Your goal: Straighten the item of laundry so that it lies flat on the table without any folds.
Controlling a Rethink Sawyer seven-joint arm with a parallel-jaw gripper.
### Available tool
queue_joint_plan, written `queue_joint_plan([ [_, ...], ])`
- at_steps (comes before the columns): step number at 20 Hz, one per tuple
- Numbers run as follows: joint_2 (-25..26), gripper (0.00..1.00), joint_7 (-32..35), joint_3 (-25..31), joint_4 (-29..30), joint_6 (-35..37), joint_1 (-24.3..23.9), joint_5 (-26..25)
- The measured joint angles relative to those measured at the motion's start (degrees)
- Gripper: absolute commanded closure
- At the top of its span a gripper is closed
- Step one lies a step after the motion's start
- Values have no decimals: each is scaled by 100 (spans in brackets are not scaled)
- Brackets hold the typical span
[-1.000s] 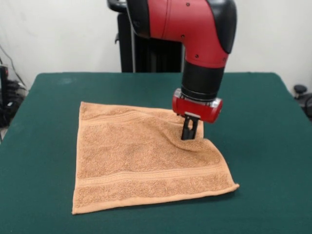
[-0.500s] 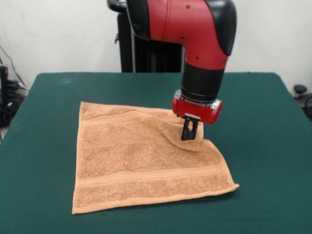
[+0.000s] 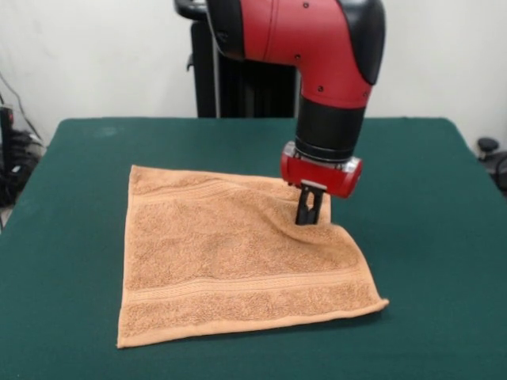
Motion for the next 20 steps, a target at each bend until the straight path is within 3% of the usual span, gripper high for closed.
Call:
queue_joint_plan([
  [20,-455,100,0,12,746,-38,-155,2],
])
